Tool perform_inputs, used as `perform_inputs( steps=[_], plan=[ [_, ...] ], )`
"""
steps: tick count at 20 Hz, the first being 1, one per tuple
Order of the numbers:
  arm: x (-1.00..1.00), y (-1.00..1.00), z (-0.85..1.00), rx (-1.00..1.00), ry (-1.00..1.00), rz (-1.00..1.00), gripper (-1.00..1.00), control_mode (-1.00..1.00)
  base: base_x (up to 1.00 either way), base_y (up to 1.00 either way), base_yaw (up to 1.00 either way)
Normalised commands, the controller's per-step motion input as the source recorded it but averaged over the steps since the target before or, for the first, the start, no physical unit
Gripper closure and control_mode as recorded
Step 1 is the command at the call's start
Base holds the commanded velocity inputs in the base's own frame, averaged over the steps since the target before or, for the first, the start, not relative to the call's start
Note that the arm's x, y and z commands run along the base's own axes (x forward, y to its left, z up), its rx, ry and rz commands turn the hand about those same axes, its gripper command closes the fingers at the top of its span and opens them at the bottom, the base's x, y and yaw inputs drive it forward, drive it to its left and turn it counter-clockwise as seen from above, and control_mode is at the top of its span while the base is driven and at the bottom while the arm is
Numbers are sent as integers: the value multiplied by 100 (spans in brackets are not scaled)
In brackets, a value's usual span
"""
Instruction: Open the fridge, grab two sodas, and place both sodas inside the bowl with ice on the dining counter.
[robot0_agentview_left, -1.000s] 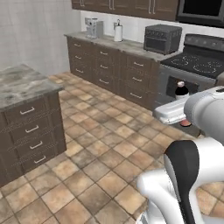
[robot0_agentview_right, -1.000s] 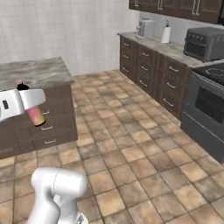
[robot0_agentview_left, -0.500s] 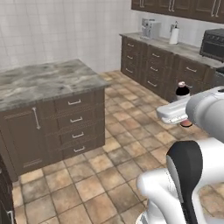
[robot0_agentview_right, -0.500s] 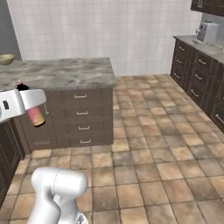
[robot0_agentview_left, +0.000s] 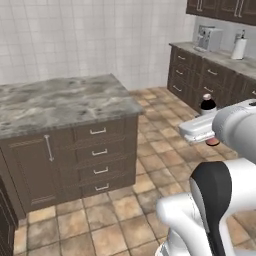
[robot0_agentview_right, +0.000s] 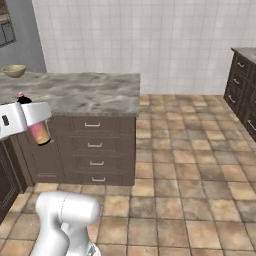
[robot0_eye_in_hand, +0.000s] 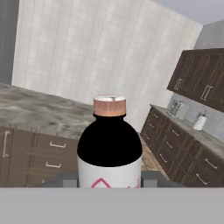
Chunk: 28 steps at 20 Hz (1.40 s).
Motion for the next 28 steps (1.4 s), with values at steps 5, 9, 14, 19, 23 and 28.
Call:
perform_inputs(
  steps=[5, 9, 14, 19, 23, 28],
  plan=[
    [0, 0, 0, 0, 0, 0, 100, 100, 100, -62, 28],
    [0, 0, 0, 0, 0, 0, 100, 100, 100, -66, 26],
    [0, 0, 0, 0, 0, 0, 100, 100, 88, -78, 25],
    [0, 0, 0, 0, 0, 0, 100, 100, 76, -83, 24],
    [0, 0, 0, 0, 0, 0, 100, 100, 70, -83, 25],
    [0, 0, 0, 0, 0, 0, 100, 100, 67, -84, 25]
  ],
)
